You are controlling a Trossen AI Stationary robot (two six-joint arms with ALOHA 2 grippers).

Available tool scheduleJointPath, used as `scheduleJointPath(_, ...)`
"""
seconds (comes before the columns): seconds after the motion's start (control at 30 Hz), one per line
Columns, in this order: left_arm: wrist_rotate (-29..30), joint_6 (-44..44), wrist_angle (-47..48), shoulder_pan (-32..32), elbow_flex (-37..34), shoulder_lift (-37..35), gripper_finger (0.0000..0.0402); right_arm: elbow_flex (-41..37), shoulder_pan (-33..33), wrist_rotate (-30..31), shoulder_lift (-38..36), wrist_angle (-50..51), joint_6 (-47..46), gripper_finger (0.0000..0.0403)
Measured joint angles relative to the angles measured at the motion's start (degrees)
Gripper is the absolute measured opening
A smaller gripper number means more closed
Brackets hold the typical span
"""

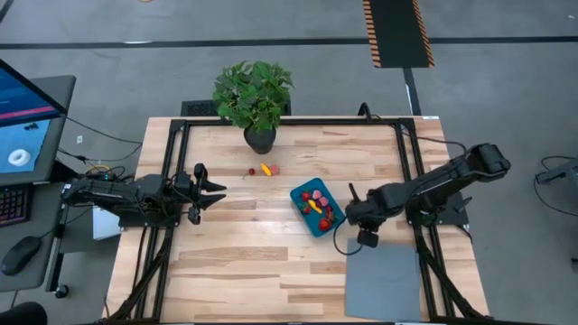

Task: Pick and placing Produce into tupperware
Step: Put the bottom cherry into the blue bin

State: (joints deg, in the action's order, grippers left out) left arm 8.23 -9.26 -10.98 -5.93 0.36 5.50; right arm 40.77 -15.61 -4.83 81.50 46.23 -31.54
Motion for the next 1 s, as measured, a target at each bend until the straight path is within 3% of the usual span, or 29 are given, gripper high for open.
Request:
scheduleJointPath(0.37,0.1,0.0,-0.1,0.0,0.0,0.0,0.0107,-0.1,-0.6,5.1,-12.7,-3.1,0.2,0.0076)
scheduleJointPath(0.7,3.7,0.7,-4.8,0.0,0.0,0.0,0.0107,-14.8,1.2,20.4,-37.9,-31.5,5.7,0.0071)
scheduleJointPath(1.0,11.4,0.1,-5.4,0.0,0.0,0.0,0.0107,-23.9,9.2,20.3,-53.5,-46.8,16.5,0.0071)
